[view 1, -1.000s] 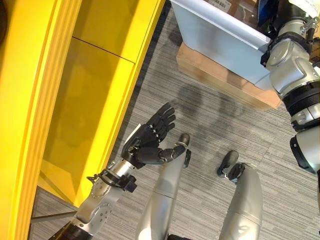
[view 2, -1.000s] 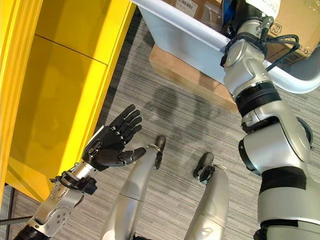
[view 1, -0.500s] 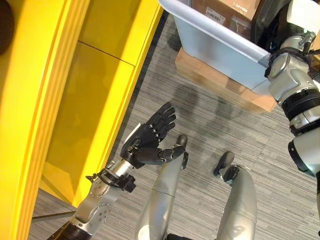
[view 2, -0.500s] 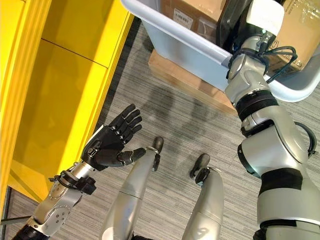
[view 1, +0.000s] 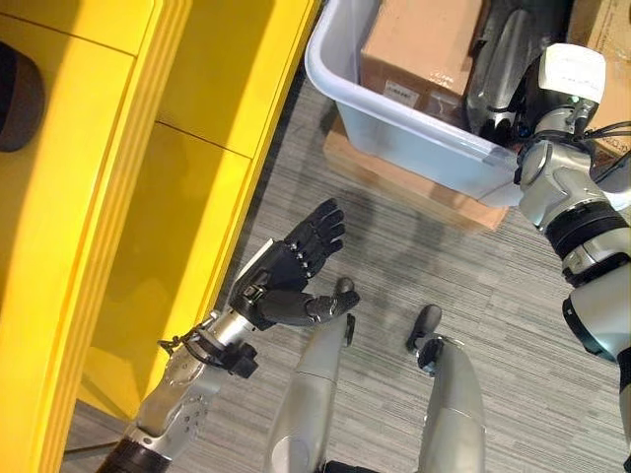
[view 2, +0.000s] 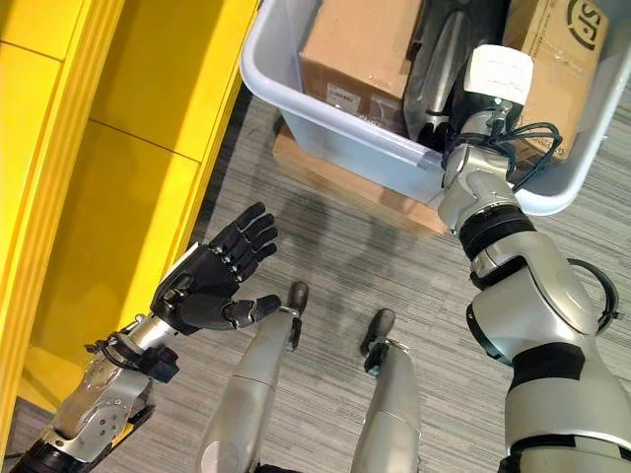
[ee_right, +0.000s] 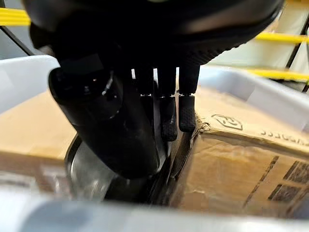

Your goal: Move parts from the plastic box to the shelf.

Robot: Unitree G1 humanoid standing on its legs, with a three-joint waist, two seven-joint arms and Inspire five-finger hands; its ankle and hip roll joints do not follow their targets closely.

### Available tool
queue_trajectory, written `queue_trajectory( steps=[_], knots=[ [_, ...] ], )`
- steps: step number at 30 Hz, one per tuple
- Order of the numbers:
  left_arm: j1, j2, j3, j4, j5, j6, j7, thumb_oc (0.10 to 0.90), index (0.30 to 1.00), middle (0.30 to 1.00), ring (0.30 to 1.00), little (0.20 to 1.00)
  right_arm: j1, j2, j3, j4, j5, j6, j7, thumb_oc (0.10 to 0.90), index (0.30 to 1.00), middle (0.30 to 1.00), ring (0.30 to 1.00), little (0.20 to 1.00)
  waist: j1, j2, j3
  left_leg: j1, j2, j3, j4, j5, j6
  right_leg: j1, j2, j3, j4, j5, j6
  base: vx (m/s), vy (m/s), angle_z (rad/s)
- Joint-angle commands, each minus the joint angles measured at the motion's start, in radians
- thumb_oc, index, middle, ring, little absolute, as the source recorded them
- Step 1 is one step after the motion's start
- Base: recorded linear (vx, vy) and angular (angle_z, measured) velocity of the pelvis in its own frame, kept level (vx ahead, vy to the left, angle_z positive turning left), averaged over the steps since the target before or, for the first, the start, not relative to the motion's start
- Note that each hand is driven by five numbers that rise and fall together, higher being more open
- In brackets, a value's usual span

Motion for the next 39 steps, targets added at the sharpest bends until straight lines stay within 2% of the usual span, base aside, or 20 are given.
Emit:
queue_trajectory(
  steps=[1,5,7,10,11,13,14,15,16,17,18,24,30,35,39],
  knots=[
    [0.003,0.014,0.032,-0.131,-0.042,-0.06,-0.072,0.9,1.0,1.0,1.0,1.0,-0.103,-0.215,0.059,-0.007,-0.176,0.078,-0.069,0.4,0.3,0.3,0.3,0.3,0.01,-0.005,-0.014,0.061,0.111,-0.013,-0.12,-0.044,-0.032,0.109,-0.045,-0.025,-0.042,-0.063,0.002,-0.02,-0.044,-0.07],
    [0.004,0.021,0.037,-0.127,-0.051,-0.064,-0.079,0.9,1.0,1.0,1.0,1.0,-0.122,-0.248,0.086,-0.013,-0.277,0.085,-0.037,0.4,0.3,0.3,0.3,0.3,0.005,-0.01,-0.014,0.084,0.117,-0.01,-0.135,-0.036,-0.038,0.128,-0.045,-0.024,-0.056,-0.059,0.006,-0.01,-0.022,-0.08],
    [0.002,0.026,0.042,-0.119,-0.058,-0.06,-0.091,0.9,1.0,1.0,1.0,1.0,-0.153,-0.284,0.138,-0.021,-0.372,0.084,-0.002,0.4,0.3,0.3,0.3,0.3,0.002,-0.016,-0.014,0.103,0.121,-0.009,-0.148,-0.03,-0.043,0.142,-0.044,-0.023,-0.064,-0.058,0.008,0.0,-0.034,-0.03],
    [0.008,0.033,0.05,-0.11,-0.07,-0.062,-0.108,0.9,1.0,1.0,1.0,1.0,-0.174,-0.323,0.185,-0.035,-0.423,0.066,0.037,0.4,0.3,0.3,0.3,0.3,0.002,-0.024,-0.014,0.116,0.124,-0.01,-0.152,-0.026,-0.047,0.154,-0.043,-0.024,-0.064,-0.06,0.009,0.0,-0.024,-0.03],
    [0.01,0.036,0.052,-0.109,-0.067,-0.062,-0.114,0.9,1.0,1.0,1.0,1.0,-0.176,-0.334,0.198,-0.041,-0.428,0.064,0.046,0.4,0.3,0.3,0.3,0.3,0.003,-0.028,-0.014,0.12,0.124,-0.01,-0.155,-0.025,-0.047,0.159,-0.043,-0.024,-0.067,-0.06,0.009,0.01,-0.053,-0.04],
    [0.017,0.045,0.059,-0.108,-0.07,-0.056,-0.123,0.9,1.0,1.0,1.0,1.0,-0.174,-0.362,0.214,-0.055,-0.344,0.066,0.043,0.4,0.3,0.3,0.3,0.3,0.002,-0.037,-0.014,0.128,0.127,-0.012,-0.156,-0.024,-0.049,0.169,-0.042,-0.025,-0.068,-0.06,0.011,0.02,-0.065,-0.02],
    [0.019,0.049,0.061,-0.106,-0.072,-0.055,-0.126,0.9,1.0,1.0,1.0,1.0,-0.169,-0.37,0.21,-0.056,-0.304,0.056,0.028,0.4,0.3,0.3,0.3,0.3,0.001,-0.041,-0.014,0.133,0.129,-0.013,-0.157,-0.025,-0.05,0.175,-0.041,-0.026,-0.072,-0.059,0.012,0.03,-0.064,-0.01],
    [0.02,0.052,0.064,-0.106,-0.07,-0.052,-0.129,0.9,1.0,1.0,1.0,1.0,-0.162,-0.376,0.203,-0.059,-0.277,0.018,0.01,0.425,0.336,0.336,0.336,0.336,0.0,-0.045,-0.014,0.138,0.131,-0.013,-0.159,-0.024,-0.051,0.18,-0.04,-0.026,-0.076,-0.058,0.013,0.03,-0.063,-0.02],
    [0.016,0.053,0.065,-0.106,-0.068,-0.047,-0.13,0.9,1.0,1.0,1.0,1.0,-0.156,-0.379,0.195,-0.063,-0.288,-0.025,-0.001,0.61,0.594,0.594,0.594,0.594,0.0,-0.048,-0.014,0.144,0.132,-0.012,-0.165,-0.022,-0.051,0.187,-0.039,-0.027,-0.085,-0.055,0.014,0.03,-0.054,-0.05],
    [0.012,0.052,0.065,-0.107,-0.07,-0.041,-0.131,0.9,1.0,1.0,1.0,1.0,-0.154,-0.379,0.191,-0.066,-0.321,-0.053,0.001,0.861,0.945,0.945,0.945,0.945,0.0,-0.049,-0.014,0.146,0.132,-0.014,-0.169,-0.021,-0.052,0.19,-0.039,-0.028,-0.088,-0.055,0.015,0.03,-0.049,-0.07],
    [0.01,0.053,0.066,-0.107,-0.066,-0.037,-0.131,0.9,1.0,1.0,1.0,1.0,-0.151,-0.378,0.189,-0.068,-0.345,-0.08,-0.001,0.9,1.0,1.0,1.0,1.0,0.001,-0.049,-0.014,0.149,0.133,-0.014,-0.172,-0.019,-0.053,0.193,-0.039,-0.029,-0.091,-0.055,0.016,0.04,-0.056,-0.08],
    [-0.002,0.046,0.068,-0.085,-0.081,-0.032,-0.135,0.9,1.0,1.0,1.0,1.0,-0.139,-0.369,0.212,-0.071,-0.416,-0.133,0.054,0.9,1.0,1.0,1.0,1.0,-0.001,-0.038,-0.014,0.129,0.133,-0.022,-0.165,-0.013,-0.055,0.161,-0.037,-0.021,-0.067,-0.062,0.014,0.01,-0.021,-0.01],
    [-0.001,0.039,0.066,-0.089,-0.081,-0.027,-0.139,0.9,1.0,1.0,1.0,1.0,-0.123,-0.364,0.203,-0.087,-0.395,-0.163,0.009,0.9,1.0,1.0,1.0,1.0,-0.008,-0.022,-0.014,0.095,0.128,-0.032,-0.146,-0.018,-0.053,0.111,-0.034,-0.01,-0.024,-0.076,0.005,0.0,0.0,0.0],
    [0.005,0.027,0.058,-0.091,-0.081,-0.028,-0.141,0.9,1.0,1.0,1.0,1.0,-0.097,-0.357,0.17,-0.128,-0.401,-0.253,-0.097,0.9,1.0,1.0,1.0,1.0,-0.015,0.003,-0.014,0.043,0.117,-0.041,-0.11,-0.028,-0.049,0.042,-0.04,0.002,0.031,-0.093,-0.007,0.0,0.0,0.0],
    [0.008,0.022,0.059,-0.09,-0.086,-0.027,-0.143,0.9,1.0,1.0,1.0,1.0,-0.088,-0.345,0.162,-0.146,-0.388,-0.264,-0.111,0.9,1.0,1.0,1.0,1.0,-0.018,0.02,-0.014,0.016,0.115,-0.044,-0.098,-0.029,-0.048,0.002,-0.044,0.008,0.059,-0.101,-0.012,0.0,0.0,0.0]
  ],
)
